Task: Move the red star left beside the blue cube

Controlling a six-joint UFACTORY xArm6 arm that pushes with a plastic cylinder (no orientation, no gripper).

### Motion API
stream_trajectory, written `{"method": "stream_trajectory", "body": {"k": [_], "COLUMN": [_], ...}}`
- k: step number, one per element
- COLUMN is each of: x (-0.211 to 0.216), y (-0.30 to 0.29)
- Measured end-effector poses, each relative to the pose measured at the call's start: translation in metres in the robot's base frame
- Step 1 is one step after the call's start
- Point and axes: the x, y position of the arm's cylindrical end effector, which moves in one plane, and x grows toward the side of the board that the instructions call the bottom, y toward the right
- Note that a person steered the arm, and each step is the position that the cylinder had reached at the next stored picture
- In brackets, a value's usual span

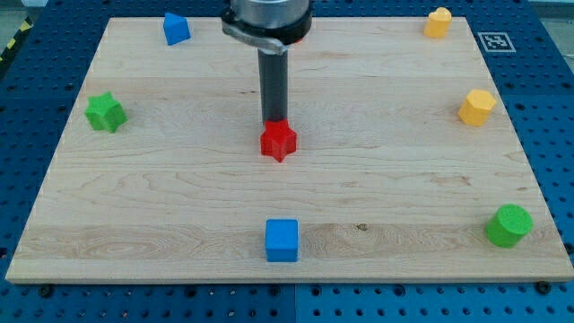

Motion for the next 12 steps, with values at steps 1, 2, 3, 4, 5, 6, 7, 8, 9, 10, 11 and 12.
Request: {"method": "stream_trajectory", "body": {"k": [1, 2, 3, 4, 5, 6, 7, 8, 9, 10, 11, 12], "x": [0.007, 0.008, 0.023, 0.029, 0.029, 0.032, 0.039, 0.047, 0.057, 0.071, 0.092, 0.109], "y": [-0.004, 0.039, 0.068, 0.063, 0.036, 0.008, -0.019, -0.047, -0.075, -0.101, -0.120, -0.122]}}
